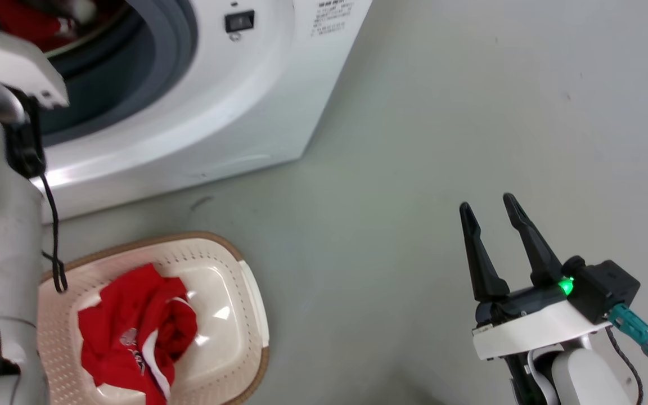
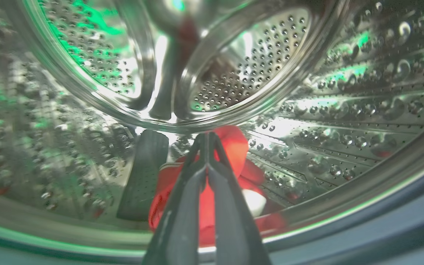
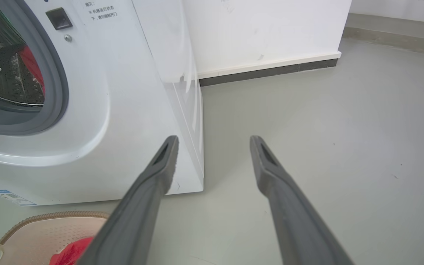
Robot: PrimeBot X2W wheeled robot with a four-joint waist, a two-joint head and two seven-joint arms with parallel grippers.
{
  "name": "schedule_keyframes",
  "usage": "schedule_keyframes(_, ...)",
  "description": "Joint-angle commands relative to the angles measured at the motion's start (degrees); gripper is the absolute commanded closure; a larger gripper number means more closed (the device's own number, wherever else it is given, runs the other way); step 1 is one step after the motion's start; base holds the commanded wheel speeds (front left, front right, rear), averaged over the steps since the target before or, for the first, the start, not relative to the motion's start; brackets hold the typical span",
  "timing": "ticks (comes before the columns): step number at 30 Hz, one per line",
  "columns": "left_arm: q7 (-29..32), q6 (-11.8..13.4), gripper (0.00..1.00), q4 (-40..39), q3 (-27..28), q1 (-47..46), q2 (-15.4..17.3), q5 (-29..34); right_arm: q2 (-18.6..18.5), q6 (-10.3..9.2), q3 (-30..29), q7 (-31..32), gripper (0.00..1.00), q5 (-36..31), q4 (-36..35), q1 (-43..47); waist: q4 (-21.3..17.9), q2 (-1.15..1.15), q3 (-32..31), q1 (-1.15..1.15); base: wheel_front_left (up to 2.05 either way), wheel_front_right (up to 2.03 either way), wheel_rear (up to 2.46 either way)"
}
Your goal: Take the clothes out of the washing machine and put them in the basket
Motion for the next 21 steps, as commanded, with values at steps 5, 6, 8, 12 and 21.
schedule_keyframes(5,-3.6,-2.5,1.00,0.2,0.8,7.0,-2.1,-1.9,0.0,-0.04,-2.6,1.3,0.00,-1.8,0.0,3.7,4.8,0.00,-11.0,0.00,0.00,0.00,0.00)
schedule_keyframes(6,-3.6,-2.5,1.00,0.2,0.8,7.0,-2.1,-1.9,0.0,-0.04,-2.6,1.3,0.00,-1.8,0.0,3.7,4.8,0.00,-11.0,0.00,0.00,0.00,0.00)
schedule_keyframes(8,-3.8,-3.0,1.00,-1.0,1.2,8.8,-2.6,-2.1,0.0,-0.04,-3.2,2.0,0.00,-2.3,-0.4,4.7,5.5,0.00,-13.1,0.00,0.00,0.00,0.00)
schedule_keyframes(12,-3.9,-3.9,1.00,-6.6,2.5,13.6,-3.4,-1.8,0.0,-0.04,-4.1,3.1,0.00,-2.5,-1.5,6.9,6.7,0.00,-16.8,0.00,0.00,0.00,0.00)
schedule_keyframes(21,-3.9,-5.6,1.00,-18.4,4.6,24.5,-6.9,-1.2,0.0,-0.04,-5.6,5.5,0.00,-2.9,-3.8,10.9,8.8,0.00,-23.5,0.00,0.00,0.00,0.00)
